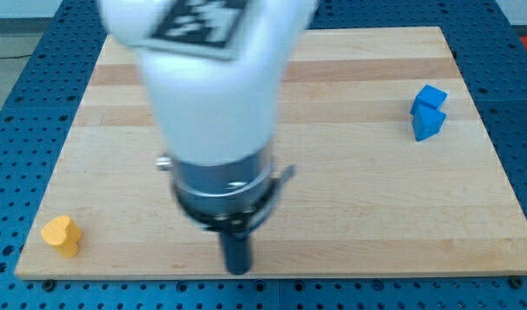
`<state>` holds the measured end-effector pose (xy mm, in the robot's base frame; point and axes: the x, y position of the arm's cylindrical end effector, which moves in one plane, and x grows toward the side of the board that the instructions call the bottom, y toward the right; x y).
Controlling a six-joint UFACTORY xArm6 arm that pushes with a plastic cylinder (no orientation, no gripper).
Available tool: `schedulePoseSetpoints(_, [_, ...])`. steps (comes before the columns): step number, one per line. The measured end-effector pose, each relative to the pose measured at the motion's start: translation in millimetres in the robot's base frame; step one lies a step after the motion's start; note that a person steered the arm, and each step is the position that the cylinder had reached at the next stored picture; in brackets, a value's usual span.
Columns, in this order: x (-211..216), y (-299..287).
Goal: Move your arm to the bottom left of the yellow heart
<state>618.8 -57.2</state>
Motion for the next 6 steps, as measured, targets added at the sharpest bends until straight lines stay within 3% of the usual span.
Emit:
schedulePoseSetpoints(2, [0.2, -17.1])
schedulePoseSetpoints(6, [-1.3, -230.9])
